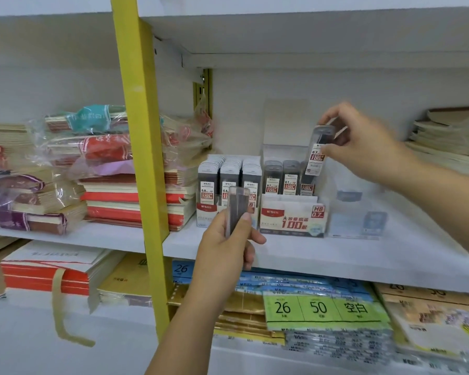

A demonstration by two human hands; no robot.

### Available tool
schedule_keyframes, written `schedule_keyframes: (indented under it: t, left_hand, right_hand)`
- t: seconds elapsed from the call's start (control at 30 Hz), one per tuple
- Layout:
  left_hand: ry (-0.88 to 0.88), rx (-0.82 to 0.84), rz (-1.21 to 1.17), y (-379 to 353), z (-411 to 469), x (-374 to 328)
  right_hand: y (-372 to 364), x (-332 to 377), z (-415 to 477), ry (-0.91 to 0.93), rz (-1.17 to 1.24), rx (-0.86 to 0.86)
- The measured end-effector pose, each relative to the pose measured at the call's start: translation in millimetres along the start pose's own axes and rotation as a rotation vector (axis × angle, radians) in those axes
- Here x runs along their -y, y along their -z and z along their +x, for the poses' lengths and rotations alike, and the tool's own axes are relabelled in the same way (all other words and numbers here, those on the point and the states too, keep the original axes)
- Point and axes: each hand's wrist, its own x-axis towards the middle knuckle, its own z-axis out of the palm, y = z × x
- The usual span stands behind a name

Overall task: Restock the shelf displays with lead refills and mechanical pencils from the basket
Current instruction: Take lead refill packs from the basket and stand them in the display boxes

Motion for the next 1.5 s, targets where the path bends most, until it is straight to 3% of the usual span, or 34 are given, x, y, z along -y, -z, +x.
schedule_keyframes:
  t: [0.27, 0.6, 0.7, 0.8, 0.87, 1.0, 1.17, 1.3, 1.5]
  left_hand:
    - [0.023, 0.084, 0.069, 6.6, 3.2, 4.7]
    - [0.057, 0.146, 0.075, 6.2, -2.2, 1.7]
    - [0.057, 0.191, 0.084, 5.8, -5.8, 0.7]
    - [0.049, 0.233, 0.109, 3.0, -10.6, 0.4]
    - [0.03, 0.24, 0.159, 1.2, -14.0, 0.1]
    - [-0.002, 0.242, 0.322, -0.9, -20.2, 1.5]
    - [0.103, 0.257, 0.274, 9.2, -25.0, -3.5]
    - [0.204, 0.139, -0.014, 17.6, -24.2, -7.2]
    - [0.195, 0.068, -0.062, 13.8, -25.4, -6.3]
  right_hand:
    - [-23.7, -23.5, 8.4, -0.027, -0.215, 0.231]
    - [-29.2, -19.5, 2.0, -0.09, -0.415, 0.108]
    - [-26.1, 10.2, -32.5, -0.037, -0.127, 0.044]
    - [-34.6, 46.6, -83.4, -0.076, 0.274, 0.195]
    - [-45.2, 57.0, -108.5, -0.121, 0.456, 0.247]
    - [-60.5, 51.1, -130.8, -0.281, 0.762, 0.194]
    - [-61.2, 39.4, -135.3, -0.402, 0.904, 0.118]
    - [-59.3, 38.5, -141.4, -0.449, 1.034, 0.123]
    - [-56.7, 44.1, -147.6, -0.496, 0.928, 0.25]
